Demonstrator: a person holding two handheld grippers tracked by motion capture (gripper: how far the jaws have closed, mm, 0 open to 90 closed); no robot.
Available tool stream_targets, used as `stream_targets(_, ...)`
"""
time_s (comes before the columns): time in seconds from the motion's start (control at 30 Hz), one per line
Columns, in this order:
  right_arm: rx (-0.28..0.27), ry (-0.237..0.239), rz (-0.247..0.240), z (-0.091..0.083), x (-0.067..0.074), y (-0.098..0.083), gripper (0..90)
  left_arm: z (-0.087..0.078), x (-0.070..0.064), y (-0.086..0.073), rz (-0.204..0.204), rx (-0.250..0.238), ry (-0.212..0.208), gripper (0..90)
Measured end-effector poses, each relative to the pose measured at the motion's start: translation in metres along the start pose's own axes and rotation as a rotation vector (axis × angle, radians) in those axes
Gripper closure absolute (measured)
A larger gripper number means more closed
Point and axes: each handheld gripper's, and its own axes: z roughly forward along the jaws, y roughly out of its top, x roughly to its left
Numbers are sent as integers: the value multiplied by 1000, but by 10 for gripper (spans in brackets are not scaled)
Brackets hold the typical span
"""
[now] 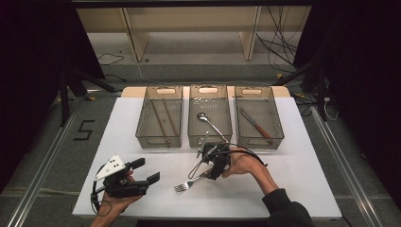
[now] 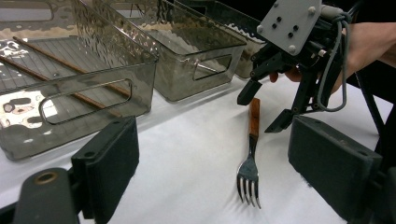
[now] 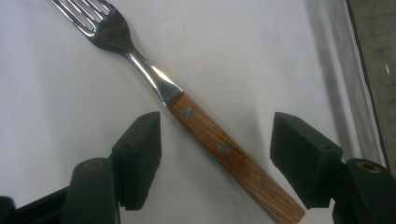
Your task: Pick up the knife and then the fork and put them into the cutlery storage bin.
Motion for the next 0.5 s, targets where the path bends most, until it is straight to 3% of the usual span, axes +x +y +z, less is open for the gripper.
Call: stream_targets(0.5,35,13,-25,10,3,3,482,0,0,0,0,0,-1,159)
